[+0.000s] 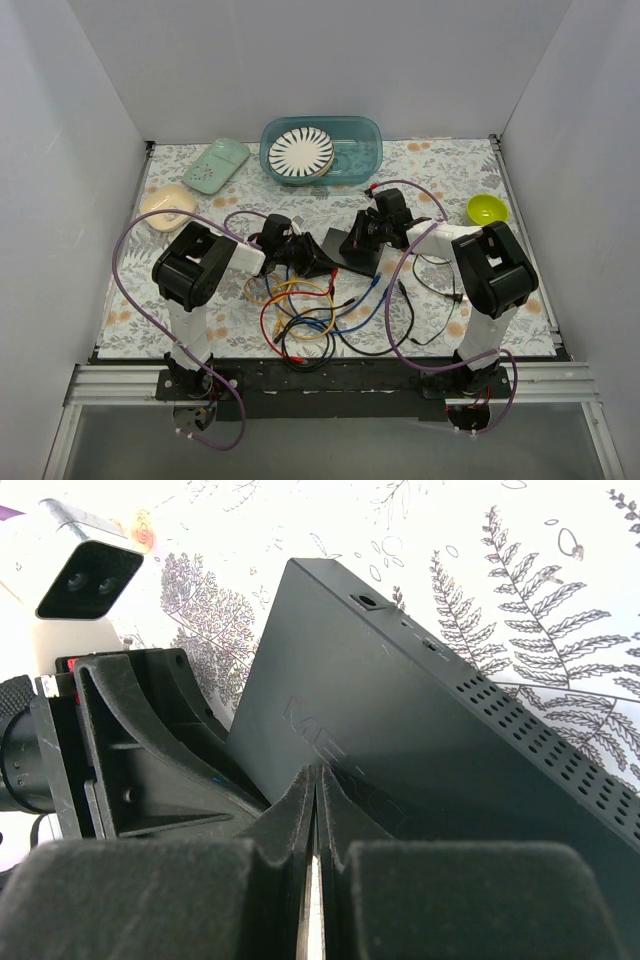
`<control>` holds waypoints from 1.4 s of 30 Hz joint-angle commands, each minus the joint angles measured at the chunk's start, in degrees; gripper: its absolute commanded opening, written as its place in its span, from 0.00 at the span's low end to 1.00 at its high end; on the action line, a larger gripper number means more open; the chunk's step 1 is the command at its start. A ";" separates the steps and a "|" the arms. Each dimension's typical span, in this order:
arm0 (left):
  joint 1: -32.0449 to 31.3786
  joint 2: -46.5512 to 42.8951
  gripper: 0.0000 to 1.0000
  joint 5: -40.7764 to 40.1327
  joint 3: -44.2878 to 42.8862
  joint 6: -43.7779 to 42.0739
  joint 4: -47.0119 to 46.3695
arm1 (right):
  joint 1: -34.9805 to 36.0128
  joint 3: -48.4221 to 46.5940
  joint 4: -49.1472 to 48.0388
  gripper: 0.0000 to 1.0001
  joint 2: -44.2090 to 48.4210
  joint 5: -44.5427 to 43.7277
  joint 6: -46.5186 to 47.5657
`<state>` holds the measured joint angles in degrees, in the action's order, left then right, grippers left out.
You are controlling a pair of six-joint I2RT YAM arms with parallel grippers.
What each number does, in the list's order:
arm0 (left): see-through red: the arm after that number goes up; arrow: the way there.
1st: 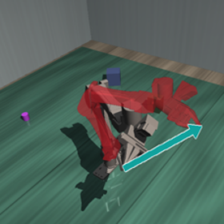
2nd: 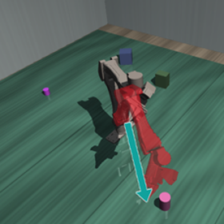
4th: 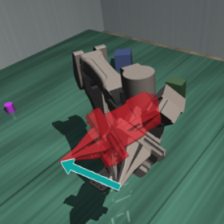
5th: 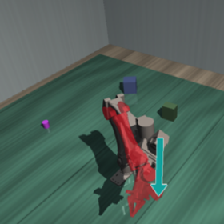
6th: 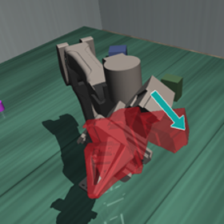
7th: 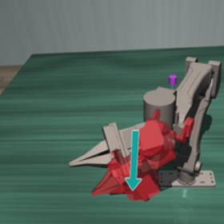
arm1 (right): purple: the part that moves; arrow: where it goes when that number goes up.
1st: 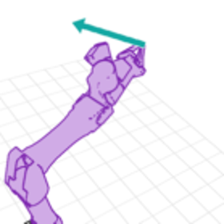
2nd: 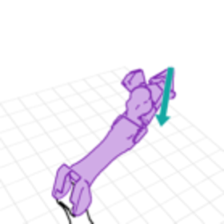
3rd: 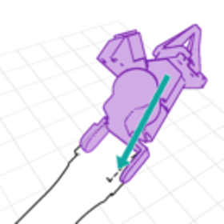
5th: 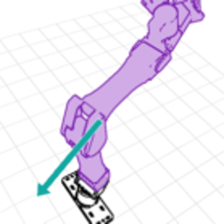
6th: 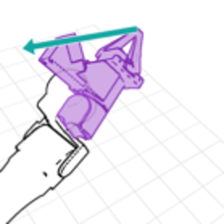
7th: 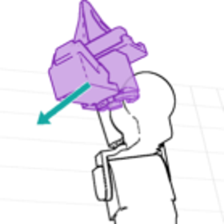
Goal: Pull the plug from the switch port
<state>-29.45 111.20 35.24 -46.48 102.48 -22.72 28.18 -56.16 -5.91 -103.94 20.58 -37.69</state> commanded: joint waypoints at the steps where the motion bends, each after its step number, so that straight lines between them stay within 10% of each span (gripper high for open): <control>1: 0.01 0.51 0.25 -8.70 1.04 -1.93 5.49 | -0.06 1.58 4.51 0.06 -2.67 -3.18 1.48; 28: -2.28 -0.90 0.25 -18.37 4.99 11.43 5.76 | -0.15 3.25 3.10 0.06 -3.55 -2.12 0.69; 35: -2.89 -0.02 0.00 -18.55 4.73 11.52 6.20 | -0.06 3.69 3.27 0.06 -3.20 -2.38 0.87; 42: -2.89 -0.98 0.00 -16.18 5.78 8.71 5.50 | -0.06 3.34 3.10 0.06 -3.20 -2.47 0.87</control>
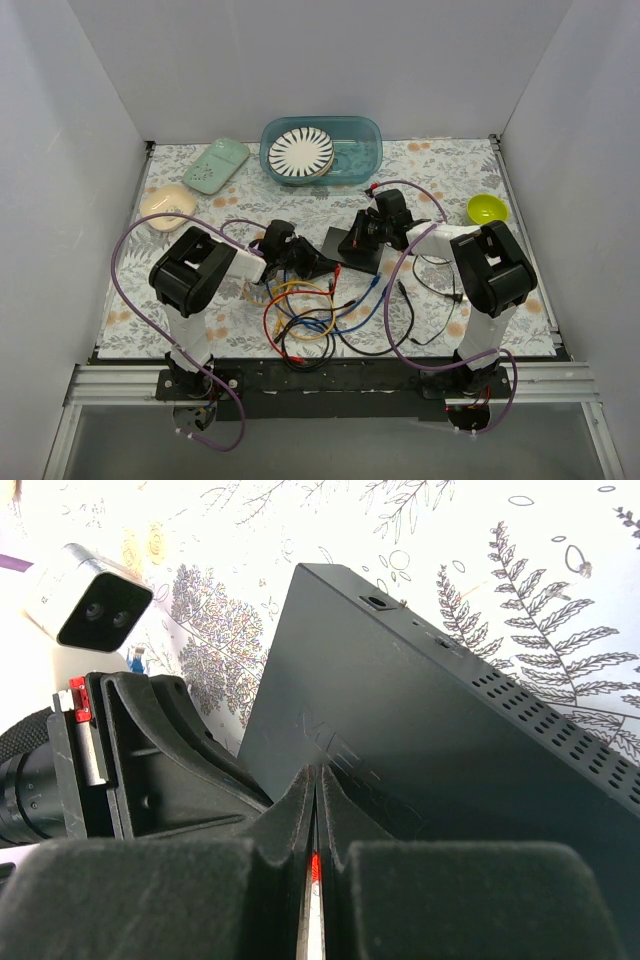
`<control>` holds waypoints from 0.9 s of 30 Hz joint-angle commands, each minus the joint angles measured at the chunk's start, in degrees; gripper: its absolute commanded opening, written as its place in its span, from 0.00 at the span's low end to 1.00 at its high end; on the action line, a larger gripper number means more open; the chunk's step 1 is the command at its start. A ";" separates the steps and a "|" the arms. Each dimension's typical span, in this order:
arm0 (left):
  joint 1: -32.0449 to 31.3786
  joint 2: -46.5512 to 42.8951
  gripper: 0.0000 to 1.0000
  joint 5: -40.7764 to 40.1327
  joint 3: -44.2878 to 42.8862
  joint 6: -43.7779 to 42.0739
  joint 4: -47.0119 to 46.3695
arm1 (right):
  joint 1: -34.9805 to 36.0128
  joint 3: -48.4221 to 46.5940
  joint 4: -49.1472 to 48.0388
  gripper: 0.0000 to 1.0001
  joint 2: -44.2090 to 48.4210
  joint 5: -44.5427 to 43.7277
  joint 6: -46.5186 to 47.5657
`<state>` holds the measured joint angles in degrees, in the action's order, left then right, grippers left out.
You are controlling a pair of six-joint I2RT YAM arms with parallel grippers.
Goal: Pull the plug from the switch port
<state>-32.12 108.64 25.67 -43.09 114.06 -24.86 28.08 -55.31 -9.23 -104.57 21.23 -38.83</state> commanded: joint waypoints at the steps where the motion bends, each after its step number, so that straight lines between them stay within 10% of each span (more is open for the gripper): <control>1: -0.22 1.40 0.00 -6.42 2.40 -3.23 7.72 | 0.05 2.31 6.51 0.06 -2.74 -3.04 2.00; 19: -0.40 -7.30 0.00 -4.31 9.70 -7.36 9.48 | -0.39 -0.24 6.77 0.06 -4.67 -3.30 2.62; 21: -0.40 -7.13 0.26 -3.88 9.08 -7.45 9.66 | -0.39 -0.06 6.60 0.06 -4.76 -3.22 2.53; 27: -0.40 -6.43 0.45 -5.19 8.29 -5.95 8.60 | -0.39 0.29 6.33 0.06 -4.24 -3.48 2.44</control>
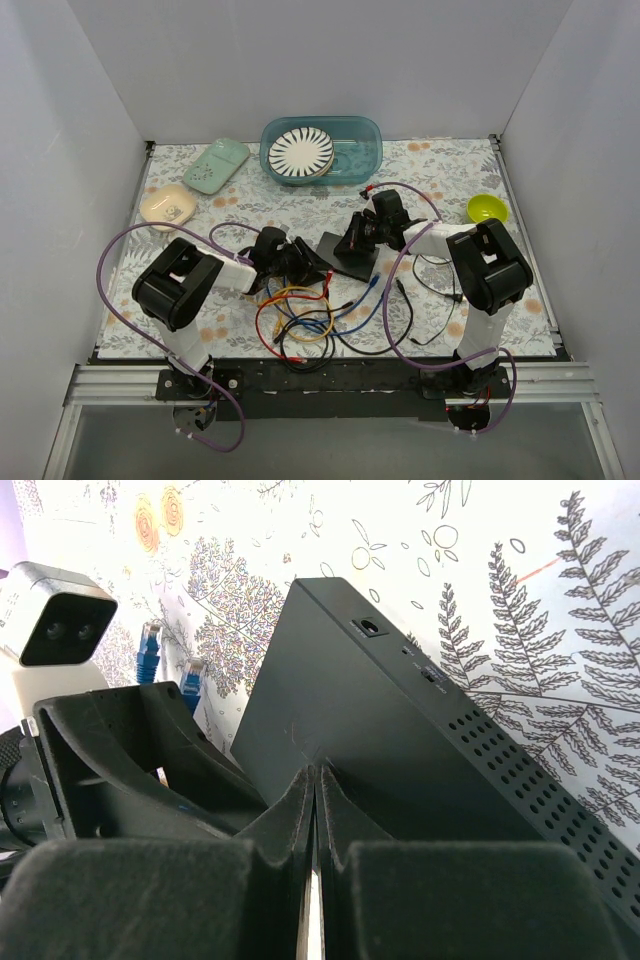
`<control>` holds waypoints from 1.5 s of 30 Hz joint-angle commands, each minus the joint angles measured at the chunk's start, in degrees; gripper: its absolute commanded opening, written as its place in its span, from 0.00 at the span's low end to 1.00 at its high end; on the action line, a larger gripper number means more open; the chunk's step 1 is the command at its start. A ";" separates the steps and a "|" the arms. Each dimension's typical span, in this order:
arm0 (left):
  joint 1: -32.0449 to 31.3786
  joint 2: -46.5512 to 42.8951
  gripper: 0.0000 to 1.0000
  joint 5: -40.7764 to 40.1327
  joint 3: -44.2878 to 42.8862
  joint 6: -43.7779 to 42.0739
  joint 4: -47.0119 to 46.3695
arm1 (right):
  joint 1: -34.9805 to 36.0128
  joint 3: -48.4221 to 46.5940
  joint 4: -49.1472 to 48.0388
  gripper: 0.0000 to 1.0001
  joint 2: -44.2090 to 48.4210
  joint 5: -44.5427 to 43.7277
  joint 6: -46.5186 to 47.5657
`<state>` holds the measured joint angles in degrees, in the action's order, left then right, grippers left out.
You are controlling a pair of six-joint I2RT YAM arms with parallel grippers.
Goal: Pull the plug from the switch port
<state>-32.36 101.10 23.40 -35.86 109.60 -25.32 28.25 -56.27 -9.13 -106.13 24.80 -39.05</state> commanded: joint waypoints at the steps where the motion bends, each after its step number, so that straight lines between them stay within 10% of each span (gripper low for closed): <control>1: -0.16 2.07 0.45 -2.92 0.88 -1.41 9.06 | -0.56 1.25 6.31 0.06 -2.33 -7.13 2.66; 14: -0.16 9.73 0.27 -0.90 0.09 -0.18 3.53 | 0.31 4.24 6.58 0.06 0.92 -7.48 2.66; 28: -0.16 4.46 0.42 -11.61 2.46 7.47 7.21 | 0.31 5.64 5.08 0.06 -0.31 -6.87 1.26; 45: -4.64 7.80 0.33 -12.15 1.23 7.12 5.20 | 0.31 5.73 4.47 0.06 -0.57 -6.43 1.17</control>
<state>-35.11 104.68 16.78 -37.17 117.05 -29.71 28.47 -53.12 -12.32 -104.29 22.44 -40.25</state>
